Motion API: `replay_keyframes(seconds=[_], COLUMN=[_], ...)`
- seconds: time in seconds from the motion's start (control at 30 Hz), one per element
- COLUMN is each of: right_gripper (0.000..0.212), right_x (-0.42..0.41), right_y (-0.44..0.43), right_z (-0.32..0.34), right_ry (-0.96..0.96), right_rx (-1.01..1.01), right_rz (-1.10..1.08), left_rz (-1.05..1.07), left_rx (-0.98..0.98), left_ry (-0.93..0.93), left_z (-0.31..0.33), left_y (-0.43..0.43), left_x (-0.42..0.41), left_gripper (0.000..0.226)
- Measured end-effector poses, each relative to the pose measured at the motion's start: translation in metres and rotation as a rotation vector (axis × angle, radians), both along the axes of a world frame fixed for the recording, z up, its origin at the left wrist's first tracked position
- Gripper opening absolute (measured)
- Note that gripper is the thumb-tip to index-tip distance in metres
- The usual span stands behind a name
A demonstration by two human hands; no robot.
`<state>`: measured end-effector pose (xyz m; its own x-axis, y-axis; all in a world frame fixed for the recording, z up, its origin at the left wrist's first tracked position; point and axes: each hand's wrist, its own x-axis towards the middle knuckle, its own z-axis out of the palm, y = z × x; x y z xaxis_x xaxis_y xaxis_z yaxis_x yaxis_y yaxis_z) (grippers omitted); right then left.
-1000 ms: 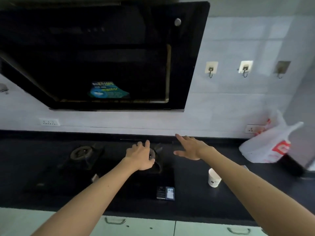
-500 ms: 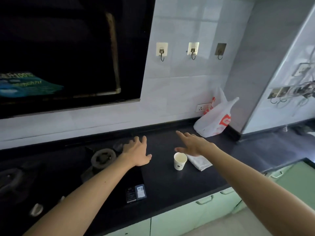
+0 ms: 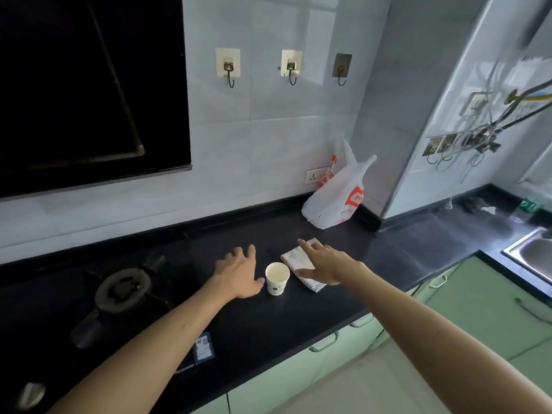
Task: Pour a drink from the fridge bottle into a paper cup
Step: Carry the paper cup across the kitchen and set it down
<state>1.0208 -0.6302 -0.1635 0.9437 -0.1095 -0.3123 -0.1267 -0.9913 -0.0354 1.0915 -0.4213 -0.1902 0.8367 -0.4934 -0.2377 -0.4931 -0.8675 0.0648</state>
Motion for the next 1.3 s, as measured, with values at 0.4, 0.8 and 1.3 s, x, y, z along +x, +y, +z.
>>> replay_keyframes(seconds=[0.4, 0.8, 1.3], right_gripper=[0.085, 0.095, 0.081], right_x=[0.029, 0.046, 0.065], right_y=[-0.058, -0.045, -0.010], right_z=[-0.070, -0.169, -0.225], right_ry=[0.090, -0.133, -0.450], right_rx=[0.106, 0.452, 0.777], right_rz=[0.091, 0.145, -0.053], left_rz=[0.144, 0.253, 0.254], left_rx=[0.042, -0.033, -0.202], left_ry=[0.132, 0.205, 0.146], left_z=[-0.062, -0.128, -0.160], left_y=[-0.034, -0.037, -0.036], left_x=[0.007, 0.012, 0.023], left_gripper=[0.091, 0.083, 0.062])
